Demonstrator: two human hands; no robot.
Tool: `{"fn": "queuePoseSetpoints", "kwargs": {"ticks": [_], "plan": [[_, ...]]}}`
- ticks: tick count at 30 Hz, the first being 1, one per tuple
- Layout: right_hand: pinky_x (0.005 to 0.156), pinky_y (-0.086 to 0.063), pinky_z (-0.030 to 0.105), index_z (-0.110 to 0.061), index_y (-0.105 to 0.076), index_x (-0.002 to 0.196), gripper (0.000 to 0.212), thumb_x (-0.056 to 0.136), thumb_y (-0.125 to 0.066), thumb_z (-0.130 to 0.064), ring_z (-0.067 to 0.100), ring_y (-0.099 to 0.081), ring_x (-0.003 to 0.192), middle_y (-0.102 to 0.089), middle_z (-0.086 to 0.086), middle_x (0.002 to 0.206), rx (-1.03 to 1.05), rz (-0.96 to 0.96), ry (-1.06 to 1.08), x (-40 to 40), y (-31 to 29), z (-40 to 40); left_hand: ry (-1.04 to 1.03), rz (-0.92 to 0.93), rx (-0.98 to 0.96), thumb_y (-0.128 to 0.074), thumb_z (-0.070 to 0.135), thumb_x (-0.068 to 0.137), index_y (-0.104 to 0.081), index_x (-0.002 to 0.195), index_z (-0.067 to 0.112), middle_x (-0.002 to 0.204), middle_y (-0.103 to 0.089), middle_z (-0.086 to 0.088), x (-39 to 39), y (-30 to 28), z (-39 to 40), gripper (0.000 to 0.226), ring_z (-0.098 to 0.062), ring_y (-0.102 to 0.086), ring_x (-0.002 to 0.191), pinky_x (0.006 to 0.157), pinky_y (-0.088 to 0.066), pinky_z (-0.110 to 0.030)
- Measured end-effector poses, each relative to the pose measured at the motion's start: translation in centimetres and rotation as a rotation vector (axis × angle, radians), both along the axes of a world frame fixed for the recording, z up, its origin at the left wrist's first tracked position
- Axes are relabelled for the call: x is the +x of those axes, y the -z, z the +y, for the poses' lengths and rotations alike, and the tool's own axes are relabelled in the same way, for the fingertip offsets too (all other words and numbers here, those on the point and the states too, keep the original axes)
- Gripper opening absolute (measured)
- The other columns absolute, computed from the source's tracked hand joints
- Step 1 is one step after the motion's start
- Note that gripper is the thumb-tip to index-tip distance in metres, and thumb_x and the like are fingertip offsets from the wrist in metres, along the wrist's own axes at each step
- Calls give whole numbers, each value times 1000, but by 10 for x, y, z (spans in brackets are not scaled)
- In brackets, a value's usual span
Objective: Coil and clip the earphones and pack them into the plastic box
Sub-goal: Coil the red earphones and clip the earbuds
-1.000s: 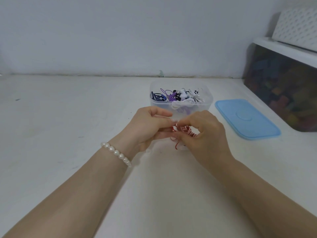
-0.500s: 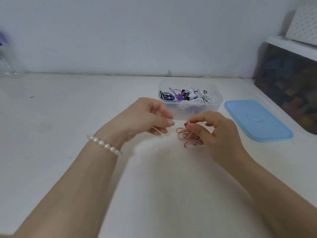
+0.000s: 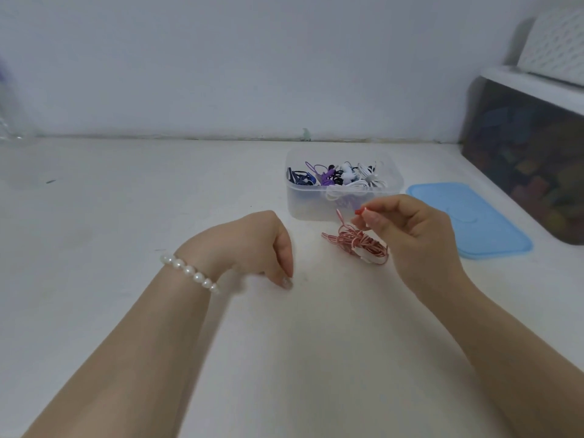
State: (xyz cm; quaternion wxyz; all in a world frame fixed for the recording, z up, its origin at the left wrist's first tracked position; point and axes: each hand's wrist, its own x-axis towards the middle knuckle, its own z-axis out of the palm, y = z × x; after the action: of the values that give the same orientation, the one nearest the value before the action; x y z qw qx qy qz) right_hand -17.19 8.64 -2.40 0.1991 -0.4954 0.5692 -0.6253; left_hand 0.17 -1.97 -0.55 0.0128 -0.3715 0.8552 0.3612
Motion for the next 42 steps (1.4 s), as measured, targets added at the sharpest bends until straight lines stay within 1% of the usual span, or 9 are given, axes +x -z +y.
{"fn": "queuePoseSetpoints", "kwargs": {"ticks": [2, 4, 7, 10, 13, 17, 24, 35, 42], "plan": [[63, -46, 8, -15, -64, 77, 19, 83, -60, 2, -2, -65, 62, -69, -16, 60, 1, 1, 0, -1, 0, 0, -24, 112, 57, -78, 3, 65, -70, 63, 14, 58, -66, -5, -1, -1, 1, 14, -11, -55, 52, 56, -45, -21], [61, -47, 10, -14, -65, 76, 17, 82, -61, 2, 0, -64, 59, -68, -14, 59, 10, -18, -12, -1, -1, 0, -124, 357, 203, -74, -5, 69, -68, 68, 5, 53, -65, -4, -7, -3, 4, 12, -10, -61, 48, 51, -50, -20], [57, -49, 14, -11, -67, 75, 15, 81, -61, 2, 4, -61, 53, -67, -7, 55, 47, -92, -71, 0, -2, 1, -299, 707, 430, -67, -12, 71, -64, 71, 0, 55, -67, -6, -21, 1, 12, 12, -13, -66, 51, 51, -54, -20], [56, -51, 16, -12, -68, 73, 18, 80, -61, 2, 6, -62, 54, -69, -5, 57, 78, -136, -113, 1, -2, 2, -382, 843, 613, -63, -11, 73, -66, 76, -1, 62, -70, -9, -32, 6, 17, 11, -14, -69, 59, 57, -55, -20], [56, -51, 17, -14, -69, 73, 18, 79, -62, 2, 7, -63, 55, -70, -5, 59, 83, -157, -121, 1, -2, 1, -423, 887, 736, -56, -13, 78, -65, 81, -4, 66, -71, -11, -35, 8, 17, 13, -15, -70, 63, 59, -56, -20], [56, -50, 16, -12, -69, 74, 17, 79, -62, 3, 5, -63, 56, -70, -6, 60, 65, -172, -118, 1, -3, 1, -454, 904, 734, -57, -14, 77, -62, 77, 0, 62, -70, -10, -36, 8, 21, 14, -16, -70, 59, 52, -55, -20], [53, -50, 16, -14, -69, 72, 19, 78, -63, 3, 5, -64, 55, -70, -7, 59, 71, -182, -94, 4, -4, 1, -460, 921, 728, -60, -10, 77, -62, 73, 0, 56, -67, -6, -40, 9, 24, 11, -10, -65, 51, 48, -53, -18], [54, -49, 14, -13, -71, 71, 17, 77, -66, 2, 6, -63, 54, -69, -7, 56, 83, -88, -35, 5, -2, 1, -416, 913, 757, -60, -1, 80, -67, 80, 2, 68, -71, -9, -42, 14, 26, 7, -15, -69, 62, 65, -57, -23], [55, -51, 17, -14, -71, 71, 17, 77, -67, 1, 9, -64, 55, -70, -5, 59, 94, -97, -28, 4, -1, 1, -456, 912, 742, -62, -5, 78, -66, 81, 2, 65, -71, -8, -42, 12, 28, 9, -14, -69, 59, 60, -57, -20]]}}
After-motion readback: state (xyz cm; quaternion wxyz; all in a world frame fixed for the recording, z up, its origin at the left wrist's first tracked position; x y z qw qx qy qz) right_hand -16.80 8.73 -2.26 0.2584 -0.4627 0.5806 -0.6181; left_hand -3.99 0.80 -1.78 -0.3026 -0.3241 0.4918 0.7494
